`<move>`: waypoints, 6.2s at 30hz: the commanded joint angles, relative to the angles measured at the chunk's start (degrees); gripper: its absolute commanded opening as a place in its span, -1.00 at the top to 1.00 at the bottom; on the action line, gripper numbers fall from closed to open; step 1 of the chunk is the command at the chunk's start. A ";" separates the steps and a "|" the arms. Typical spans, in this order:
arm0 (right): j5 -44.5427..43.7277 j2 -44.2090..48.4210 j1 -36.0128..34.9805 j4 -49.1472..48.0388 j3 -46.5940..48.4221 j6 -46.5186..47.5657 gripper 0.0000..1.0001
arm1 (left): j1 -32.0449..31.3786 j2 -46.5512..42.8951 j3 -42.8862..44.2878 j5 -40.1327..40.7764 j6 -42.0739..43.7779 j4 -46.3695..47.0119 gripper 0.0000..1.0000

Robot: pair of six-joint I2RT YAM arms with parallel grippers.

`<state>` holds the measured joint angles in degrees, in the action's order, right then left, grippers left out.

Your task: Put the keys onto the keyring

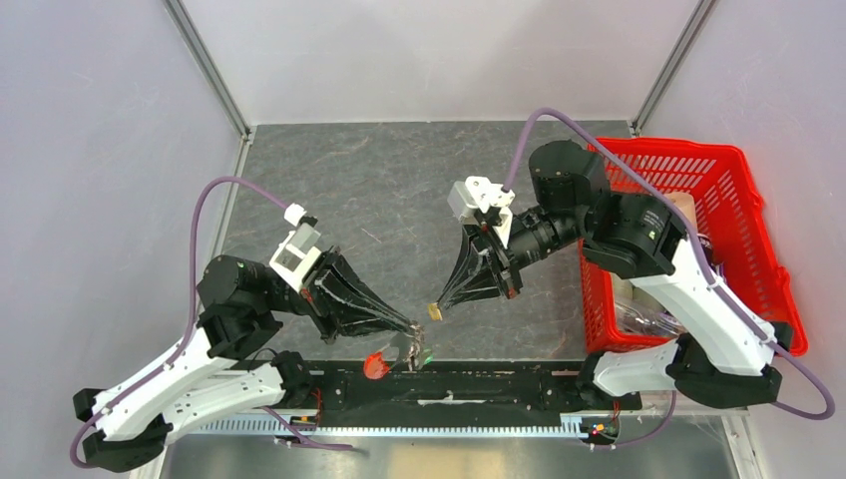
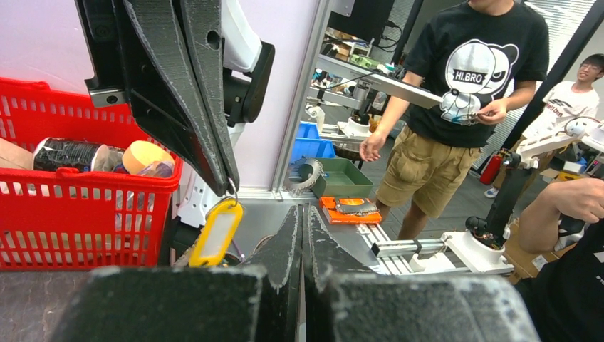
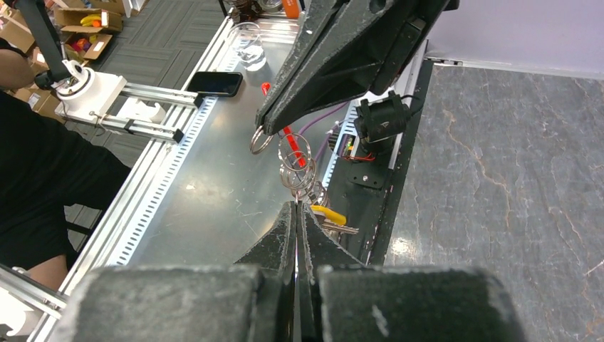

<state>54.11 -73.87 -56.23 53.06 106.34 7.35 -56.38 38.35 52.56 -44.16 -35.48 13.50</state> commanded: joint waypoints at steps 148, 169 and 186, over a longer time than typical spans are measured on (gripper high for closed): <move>-38.69 11.79 -27.28 -25.37 -60.52 -50.85 -0.07 | -0.05 -25.07 -13.53 30.96 -1.87 -24.40 0.60; -78.06 -9.83 -55.68 -11.64 -49.72 -63.00 -0.08 | -0.05 -33.92 -14.54 32.47 -2.48 -32.64 0.54; -84.22 -12.26 -62.60 -19.66 -54.28 -48.60 -0.18 | -0.05 -35.34 -17.72 32.70 -1.37 -32.07 0.50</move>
<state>-27.16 -85.32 -117.78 38.65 52.84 -46.50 -56.53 2.20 34.63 -11.94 -36.64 -19.84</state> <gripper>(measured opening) 0.588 0.244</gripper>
